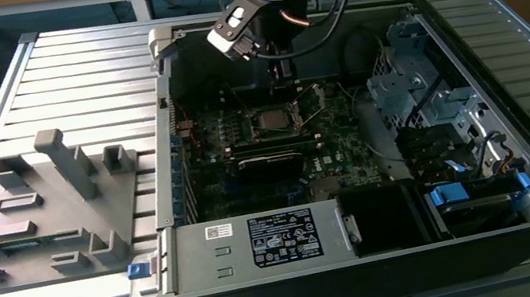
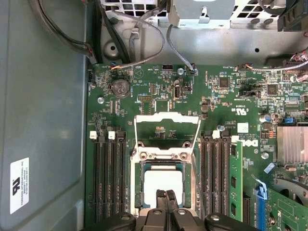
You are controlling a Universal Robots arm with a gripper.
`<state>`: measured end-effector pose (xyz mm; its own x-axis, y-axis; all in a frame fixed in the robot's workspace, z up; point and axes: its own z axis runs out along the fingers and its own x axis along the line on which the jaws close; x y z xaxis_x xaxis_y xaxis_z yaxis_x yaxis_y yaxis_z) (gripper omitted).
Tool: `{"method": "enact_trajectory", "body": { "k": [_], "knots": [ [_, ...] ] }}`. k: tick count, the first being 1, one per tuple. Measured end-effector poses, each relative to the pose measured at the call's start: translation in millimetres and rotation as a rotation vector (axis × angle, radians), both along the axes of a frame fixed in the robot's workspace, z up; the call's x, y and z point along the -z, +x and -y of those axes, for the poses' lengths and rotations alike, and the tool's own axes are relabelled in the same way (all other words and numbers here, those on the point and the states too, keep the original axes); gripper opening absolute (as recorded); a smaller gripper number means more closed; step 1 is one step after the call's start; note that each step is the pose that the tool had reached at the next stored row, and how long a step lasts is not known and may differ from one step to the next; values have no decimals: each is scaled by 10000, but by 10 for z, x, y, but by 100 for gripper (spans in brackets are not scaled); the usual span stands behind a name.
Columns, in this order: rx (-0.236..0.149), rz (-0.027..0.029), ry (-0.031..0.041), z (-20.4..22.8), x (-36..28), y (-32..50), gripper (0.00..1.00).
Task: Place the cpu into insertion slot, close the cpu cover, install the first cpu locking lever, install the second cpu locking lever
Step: 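Close the cpu cover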
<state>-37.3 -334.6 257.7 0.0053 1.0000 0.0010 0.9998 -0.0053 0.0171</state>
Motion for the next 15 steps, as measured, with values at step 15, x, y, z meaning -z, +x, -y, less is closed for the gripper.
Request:
{"method": "enact_trajectory", "body": {
  "k": [15],
  "knots": [
    [1,0,0,0,-29,12,10]
  ]
}}
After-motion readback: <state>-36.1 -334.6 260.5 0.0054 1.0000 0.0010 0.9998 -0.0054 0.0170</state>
